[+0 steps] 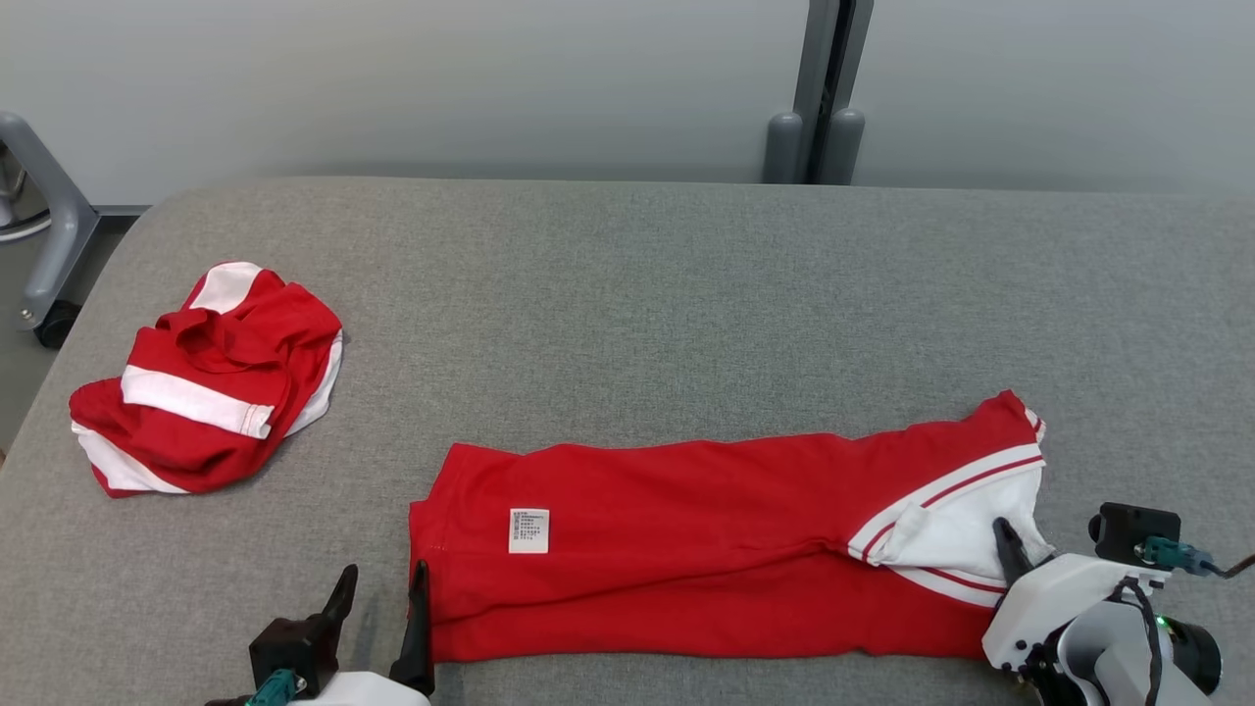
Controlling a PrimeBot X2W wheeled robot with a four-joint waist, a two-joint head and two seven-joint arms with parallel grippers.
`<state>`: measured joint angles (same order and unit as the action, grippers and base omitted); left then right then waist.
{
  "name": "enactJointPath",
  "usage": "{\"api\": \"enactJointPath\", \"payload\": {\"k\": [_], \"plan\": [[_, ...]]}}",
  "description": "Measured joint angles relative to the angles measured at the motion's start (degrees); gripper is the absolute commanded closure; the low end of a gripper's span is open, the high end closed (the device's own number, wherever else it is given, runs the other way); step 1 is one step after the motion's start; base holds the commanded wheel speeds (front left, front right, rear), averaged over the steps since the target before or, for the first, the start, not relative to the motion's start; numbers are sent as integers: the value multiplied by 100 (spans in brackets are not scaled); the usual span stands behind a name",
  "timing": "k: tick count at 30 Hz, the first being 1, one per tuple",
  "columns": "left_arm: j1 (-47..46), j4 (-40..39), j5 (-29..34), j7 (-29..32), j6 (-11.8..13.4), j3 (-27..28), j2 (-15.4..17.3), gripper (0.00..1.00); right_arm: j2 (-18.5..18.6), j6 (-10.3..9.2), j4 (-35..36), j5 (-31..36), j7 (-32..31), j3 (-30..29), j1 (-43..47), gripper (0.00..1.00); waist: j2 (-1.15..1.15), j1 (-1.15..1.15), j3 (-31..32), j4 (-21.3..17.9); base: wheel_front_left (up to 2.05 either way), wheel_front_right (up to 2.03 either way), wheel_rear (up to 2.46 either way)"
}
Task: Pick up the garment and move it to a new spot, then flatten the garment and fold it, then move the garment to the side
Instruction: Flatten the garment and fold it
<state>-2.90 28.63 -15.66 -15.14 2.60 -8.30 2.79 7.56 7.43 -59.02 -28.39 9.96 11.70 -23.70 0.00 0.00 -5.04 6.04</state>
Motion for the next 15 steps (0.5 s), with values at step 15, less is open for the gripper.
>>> {"api": "enactJointPath", "payload": {"k": [15], "plan": [[-112,130,59,0,-54,-46,2,0,580,9,-3,20,493,-1204,-131,100,0,0,95,-339,0,0,0]]}}
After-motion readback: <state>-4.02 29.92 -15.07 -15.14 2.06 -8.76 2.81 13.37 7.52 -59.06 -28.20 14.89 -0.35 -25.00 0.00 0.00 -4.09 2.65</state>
